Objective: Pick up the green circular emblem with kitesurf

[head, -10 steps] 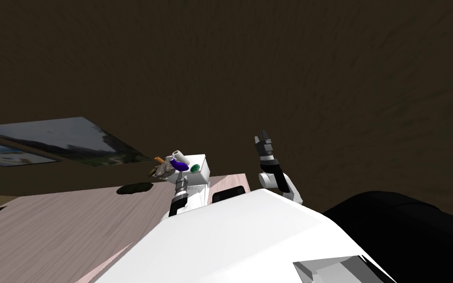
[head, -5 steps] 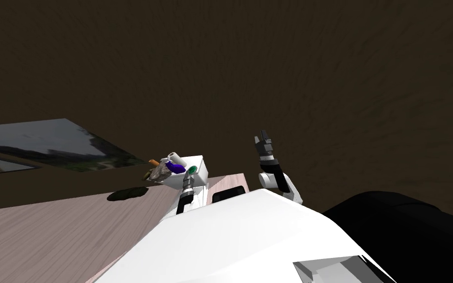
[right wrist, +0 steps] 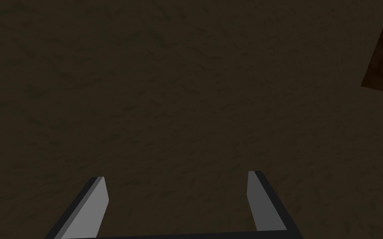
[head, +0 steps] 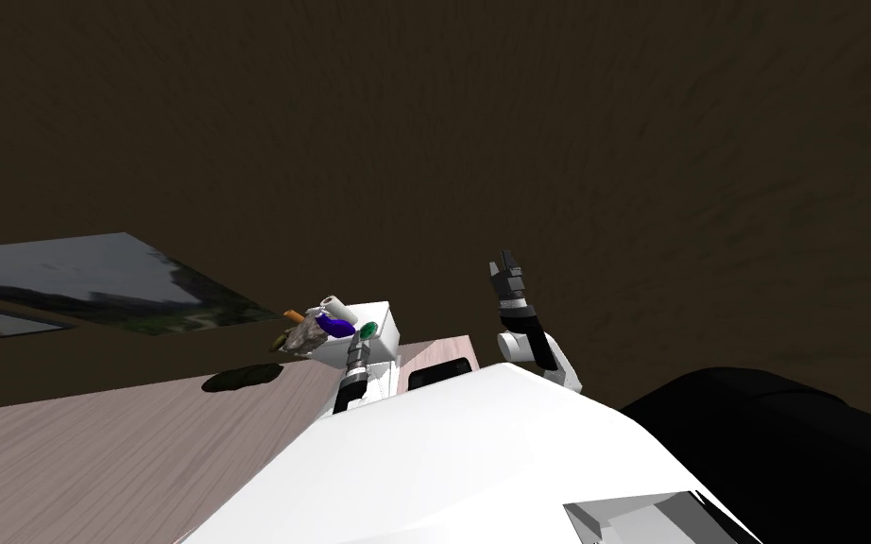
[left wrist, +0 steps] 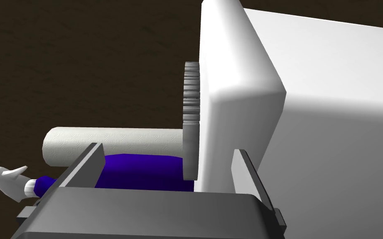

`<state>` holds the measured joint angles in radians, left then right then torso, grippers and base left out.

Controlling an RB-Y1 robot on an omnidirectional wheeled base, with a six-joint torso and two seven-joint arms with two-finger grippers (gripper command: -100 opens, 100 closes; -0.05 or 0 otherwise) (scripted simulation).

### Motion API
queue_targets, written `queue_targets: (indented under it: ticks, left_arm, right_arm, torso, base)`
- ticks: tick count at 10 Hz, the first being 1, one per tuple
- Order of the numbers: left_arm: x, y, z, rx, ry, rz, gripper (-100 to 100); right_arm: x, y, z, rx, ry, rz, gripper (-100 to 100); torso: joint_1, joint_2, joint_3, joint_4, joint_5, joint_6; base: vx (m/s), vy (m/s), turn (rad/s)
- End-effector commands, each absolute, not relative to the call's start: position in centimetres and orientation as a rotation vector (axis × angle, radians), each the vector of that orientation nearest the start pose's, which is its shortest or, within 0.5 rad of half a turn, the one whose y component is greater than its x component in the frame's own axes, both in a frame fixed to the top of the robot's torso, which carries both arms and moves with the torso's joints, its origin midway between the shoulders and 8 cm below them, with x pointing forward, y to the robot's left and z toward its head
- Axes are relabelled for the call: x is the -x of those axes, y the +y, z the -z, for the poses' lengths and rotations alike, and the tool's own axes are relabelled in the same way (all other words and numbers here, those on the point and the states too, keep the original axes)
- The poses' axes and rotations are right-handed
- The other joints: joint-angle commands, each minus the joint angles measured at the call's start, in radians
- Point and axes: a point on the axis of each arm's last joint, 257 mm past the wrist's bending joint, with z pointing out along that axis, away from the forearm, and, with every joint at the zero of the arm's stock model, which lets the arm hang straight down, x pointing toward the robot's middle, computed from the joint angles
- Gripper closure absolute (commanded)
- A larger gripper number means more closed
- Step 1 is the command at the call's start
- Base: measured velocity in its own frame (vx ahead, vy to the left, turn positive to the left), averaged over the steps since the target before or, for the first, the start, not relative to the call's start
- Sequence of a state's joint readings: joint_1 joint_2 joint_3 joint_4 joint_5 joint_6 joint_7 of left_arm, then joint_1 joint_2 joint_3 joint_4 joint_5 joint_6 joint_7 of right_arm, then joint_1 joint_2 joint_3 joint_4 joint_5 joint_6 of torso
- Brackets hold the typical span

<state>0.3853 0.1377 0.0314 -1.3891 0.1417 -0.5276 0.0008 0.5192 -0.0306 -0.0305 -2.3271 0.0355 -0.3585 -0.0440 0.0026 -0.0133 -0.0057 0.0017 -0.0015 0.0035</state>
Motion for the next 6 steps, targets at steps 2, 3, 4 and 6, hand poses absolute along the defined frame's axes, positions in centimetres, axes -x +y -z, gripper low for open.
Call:
queue_targets:
  ticks: [2,3,4,6]
  left_arm:
    - [-37.82,35.13,34.47,1.271,1.101,1.040,100]
    - [-37.81,35.13,34.49,1.272,1.101,1.039,100]
    - [-37.77,35.12,34.60,1.275,1.102,1.039,100]
    - [-37.81,35.11,34.53,1.274,1.100,1.041,100]
  right_arm:
    - [-35.51,-28.84,-1.19,-0.720,0.717,-1.253,0]
    - [-35.51,-28.84,-1.19,-0.720,0.717,-1.253,0]
    - [-35.51,-28.84,-1.19,-0.721,0.717,-1.253,0]
    - [-35.51,-28.84,-1.19,-0.720,0.717,-1.253,0]
  torso:
    - [0.001,-0.001,0.000,0.001,0.000,0.001]
    - [0.002,-0.001,0.000,0.001,0.000,0.001]
    - [0.001,0.000,0.001,0.001,0.000,0.001]
    - [0.001,0.000,0.000,0.001,0.000,0.001]
  base:
    - [0.011,0.000,0.001]
    - [0.000,0.000,0.000]
    - [0.000,0.000,0.000]
    - [0.000,0.000,0.000]
